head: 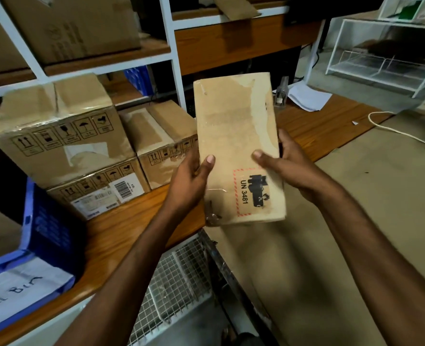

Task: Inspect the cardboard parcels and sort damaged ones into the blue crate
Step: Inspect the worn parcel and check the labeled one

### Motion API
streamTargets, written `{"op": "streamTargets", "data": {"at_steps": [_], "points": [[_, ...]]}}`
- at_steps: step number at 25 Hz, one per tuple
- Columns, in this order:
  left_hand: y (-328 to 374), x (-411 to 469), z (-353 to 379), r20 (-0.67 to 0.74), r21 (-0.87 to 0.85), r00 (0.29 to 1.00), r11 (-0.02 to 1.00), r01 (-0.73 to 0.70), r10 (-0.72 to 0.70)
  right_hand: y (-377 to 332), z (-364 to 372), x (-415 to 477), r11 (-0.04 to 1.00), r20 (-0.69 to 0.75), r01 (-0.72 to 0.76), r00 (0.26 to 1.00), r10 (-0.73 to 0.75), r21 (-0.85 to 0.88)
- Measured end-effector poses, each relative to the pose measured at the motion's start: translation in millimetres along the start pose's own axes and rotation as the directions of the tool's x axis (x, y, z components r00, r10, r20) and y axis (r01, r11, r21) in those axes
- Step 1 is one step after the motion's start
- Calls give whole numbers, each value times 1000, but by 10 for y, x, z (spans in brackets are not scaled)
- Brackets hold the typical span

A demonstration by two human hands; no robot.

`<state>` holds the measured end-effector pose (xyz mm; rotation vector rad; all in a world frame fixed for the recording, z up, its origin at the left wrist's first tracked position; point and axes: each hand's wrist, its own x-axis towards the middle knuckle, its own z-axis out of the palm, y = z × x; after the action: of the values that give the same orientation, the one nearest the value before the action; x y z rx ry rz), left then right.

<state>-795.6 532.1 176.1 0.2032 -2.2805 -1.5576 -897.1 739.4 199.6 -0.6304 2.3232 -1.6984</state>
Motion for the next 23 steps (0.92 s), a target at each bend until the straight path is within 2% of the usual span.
{"op": "streamTargets", "data": {"at_steps": [2, 5, 9, 12, 15, 18, 20, 23], "points": [[-10, 15, -24, -44, 6, 999, 1000, -2, 2, -9, -17, 18, 1000, -28, 18, 999, -19, -13], [-38, 31, -70, 9, -38, 997, 997, 71, -71, 49, -86, 31, 998, 8, -19, 1000, 18, 60], [-61, 29, -66, 64, -190, 990, 972, 137, -127, 120, -98, -22, 1000, -216, 5, 976, -8, -15], [-15, -9, 25, 7, -159, 994, 981, 107, -108, 141, 8, -34, 999, -165, -12, 986, 18, 37], [0, 13, 81, -94, -99, 991, 991, 85, -94, 119, 110, -6, 1000, -279, 2, 960, -8, -20], [25, 8, 123, -50, 37, 998, 998, 42, -40, 88, 199, -65, 991, -251, -56, 968, 24, -119], [65, 10, 112, -51, 46, 998, 998, 34, -32, 63, 177, -34, 986, -270, -55, 963, 12, -156], [34, 8, -4, 67, 41, 997, 998, 44, -46, 59, 132, -73, 994, -91, -48, 995, 39, -97]]}}
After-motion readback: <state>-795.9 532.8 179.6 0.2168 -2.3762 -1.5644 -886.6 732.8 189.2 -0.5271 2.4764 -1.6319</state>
